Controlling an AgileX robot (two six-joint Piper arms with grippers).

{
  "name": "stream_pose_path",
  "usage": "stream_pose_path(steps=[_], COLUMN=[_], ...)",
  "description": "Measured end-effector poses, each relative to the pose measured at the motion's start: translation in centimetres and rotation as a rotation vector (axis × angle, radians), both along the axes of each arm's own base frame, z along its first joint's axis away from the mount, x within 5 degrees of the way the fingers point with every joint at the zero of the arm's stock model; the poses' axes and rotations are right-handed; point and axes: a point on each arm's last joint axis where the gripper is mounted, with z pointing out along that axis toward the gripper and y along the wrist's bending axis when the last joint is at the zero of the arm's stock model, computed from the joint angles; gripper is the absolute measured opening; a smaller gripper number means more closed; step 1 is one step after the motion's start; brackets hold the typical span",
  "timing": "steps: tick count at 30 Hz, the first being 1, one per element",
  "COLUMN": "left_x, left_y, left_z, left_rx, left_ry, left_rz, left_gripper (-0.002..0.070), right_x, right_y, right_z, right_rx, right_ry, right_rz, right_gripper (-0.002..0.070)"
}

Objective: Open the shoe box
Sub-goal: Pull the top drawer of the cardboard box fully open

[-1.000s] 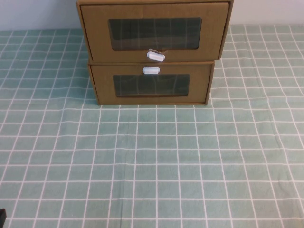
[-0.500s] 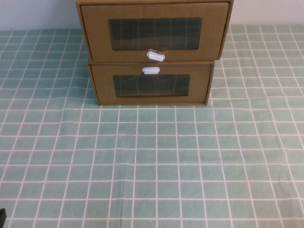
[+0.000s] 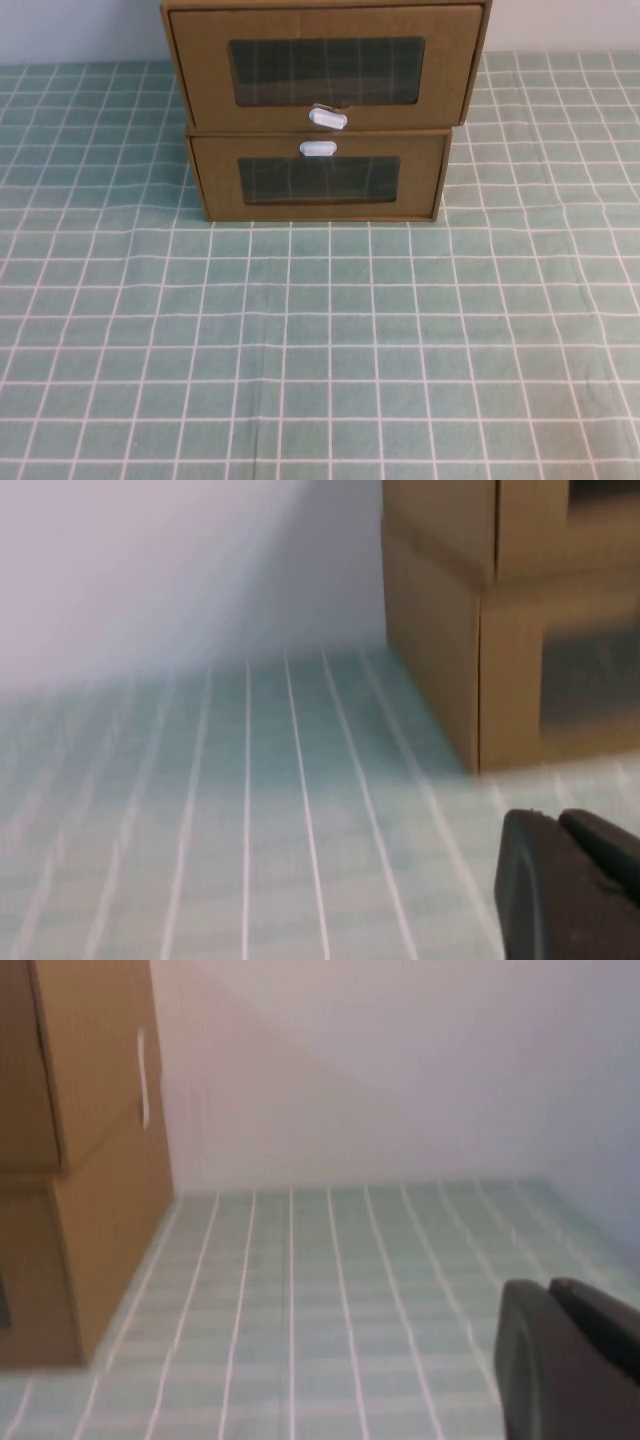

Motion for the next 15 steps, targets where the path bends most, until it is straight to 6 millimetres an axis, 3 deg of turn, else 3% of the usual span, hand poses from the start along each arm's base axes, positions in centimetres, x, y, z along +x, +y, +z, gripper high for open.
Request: stream_pose_path(steps=[8, 15], left_x=[-1.1, -2.5], left_y=[0.1, 0.3], left_z=[4.9, 6.8], left_rx=[-0.138, -0.186], left_ry=[-0.549, -0.8], left_rz=[-0.023, -0.039], left_gripper=[-0.0006, -0.0006], right_x=[-1.5, -3.3], right_y=[-0.6, -0.7], right_z=[4.7, 6.6], right_rx=[-0.013, -0.022], right_ry=[-0.551, -0.836], right_rz=[-0.069, -0.104], right_gripper=[-0.0014, -0.0014])
